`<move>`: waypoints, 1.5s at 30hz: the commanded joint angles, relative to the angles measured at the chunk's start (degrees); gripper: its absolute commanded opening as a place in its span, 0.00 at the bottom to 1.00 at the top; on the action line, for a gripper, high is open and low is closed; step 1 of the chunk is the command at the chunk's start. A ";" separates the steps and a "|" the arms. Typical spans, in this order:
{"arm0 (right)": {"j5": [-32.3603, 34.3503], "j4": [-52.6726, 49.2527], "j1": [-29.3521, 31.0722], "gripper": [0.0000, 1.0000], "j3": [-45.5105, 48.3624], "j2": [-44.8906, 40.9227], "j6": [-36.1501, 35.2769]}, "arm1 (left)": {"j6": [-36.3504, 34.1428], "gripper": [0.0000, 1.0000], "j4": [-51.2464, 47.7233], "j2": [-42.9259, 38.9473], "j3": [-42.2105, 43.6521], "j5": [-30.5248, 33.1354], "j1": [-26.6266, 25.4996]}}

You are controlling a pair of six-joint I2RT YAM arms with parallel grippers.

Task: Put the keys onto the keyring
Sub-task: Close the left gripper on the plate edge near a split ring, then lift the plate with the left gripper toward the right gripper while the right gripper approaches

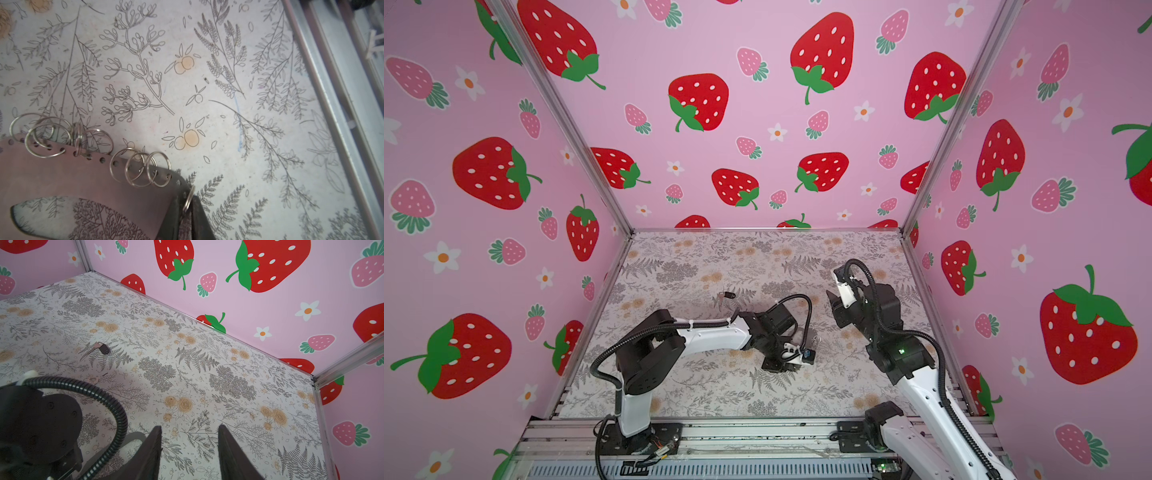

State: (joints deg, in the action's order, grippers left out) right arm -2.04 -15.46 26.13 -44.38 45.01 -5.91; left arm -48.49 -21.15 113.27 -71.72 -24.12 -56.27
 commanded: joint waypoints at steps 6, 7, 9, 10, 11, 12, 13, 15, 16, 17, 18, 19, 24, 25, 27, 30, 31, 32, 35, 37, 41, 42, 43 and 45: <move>-0.78 1.65 0.05 0.46 0.61 -0.07 -0.59 | -1.43 0.11 -2.08 -1.42 -1.82 -2.07 -0.36; -0.86 1.58 0.06 0.46 0.61 -0.06 -0.58 | -1.35 0.10 -2.09 -1.52 -1.80 -2.06 -0.33; -0.81 1.62 0.04 0.46 0.61 -0.01 -0.58 | -1.08 0.09 -1.88 -1.97 -1.67 -2.10 -0.33; -0.85 1.58 0.05 0.46 0.61 -0.10 -0.55 | -0.72 0.08 -1.73 -2.28 -1.60 -2.08 -0.35; -0.77 1.60 0.06 0.46 0.59 -0.12 -0.54 | -0.36 0.08 -1.46 -2.75 -1.36 -2.15 -0.33; -0.77 1.66 0.00 0.46 0.53 -0.11 -0.50 | -0.03 0.07 -1.14 -3.41 -1.14 -2.20 -0.33; -0.76 1.77 0.06 0.46 0.55 -0.17 -0.50 | 0.38 0.07 -0.83 -4.13 -0.91 -2.25 -0.33; -0.68 2.36 0.05 0.46 0.52 -0.28 -0.25 | 1.52 0.07 0.19 -6.15 -0.08 -2.47 -0.32; -0.68 2.70 0.03 0.46 0.52 -0.37 0.01 | 1.89 0.07 0.52 -7.10 0.21 -2.51 -0.29; -0.54 3.36 0.04 0.46 0.53 -0.60 0.45 | 2.44 0.07 0.91 -8.12 0.59 -2.50 -0.23; -0.42 4.14 -0.01 0.46 0.69 -0.76 0.84 | 2.98 0.07 1.22 -9.47 1.00 -2.51 -0.10; -0.34 4.69 -0.03 0.46 0.83 -0.87 1.06 | 3.60 0.07 1.46 -10.61 1.38 -2.63 -0.06; -1.18 8.66 -0.03 0.47 1.65 -1.47 1.03 | 7.28 0.07 3.57 -17.71 3.22 -3.74 1.70; -1.48 9.46 -0.03 0.47 1.75 -1.36 1.08 | 7.91 0.07 4.15 -19.09 3.41 -4.11 2.18; -3.51 11.41 -0.03 0.47 2.25 -1.03 0.76 | 8.70 0.07 4.39 -21.60 3.26 -4.25 3.14; -6.72 14.25 -0.03 0.47 3.20 -0.42 0.17 | 9.91 0.07 4.50 -25.19 2.90 -4.29 4.82; -7.98 14.81 -0.09 0.47 3.33 -0.20 -0.26 | 10.53 0.07 4.94 -26.56 3.11 -4.27 5.30; -9.51 15.30 -0.09 0.47 3.82 -0.03 -0.46 | 11.35 0.07 5.42 -27.93 3.40 -4.44 5.89; -18.52 17.45 -0.11 0.47 6.15 -0.75 -2.46 | 12.94 0.07 6.84 -31.80 4.75 -4.80 7.55; -26.18 20.23 -0.09 0.47 8.61 -2.25 -4.94 | 13.11 0.07 6.89 -33.95 5.27 -4.72 8.54; -38.43 23.98 -0.02 0.40 12.58 -3.73 -10.77 | 13.60 0.07 7.88 -37.20 6.19 -4.69 10.74; -39.33 24.36 0.05 0.39 12.53 -3.43 -10.86 | 13.45 0.07 8.03 -37.64 6.33 -4.68 11.14; -40.11 24.80 0.06 0.38 12.22 -3.02 -10.87 | 13.33 0.07 8.21 -38.13 6.28 -4.62 11.36; -42.09 25.71 0.13 0.36 11.34 -1.96 -11.43 | 13.25 0.07 8.89 -38.79 6.33 -4.62 11.96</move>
State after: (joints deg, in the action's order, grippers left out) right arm -35.35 5.63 26.13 -31.79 42.65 -13.80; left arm -35.29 -14.46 75.70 -65.54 -27.22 -44.95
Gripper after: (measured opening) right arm 0.365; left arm 0.071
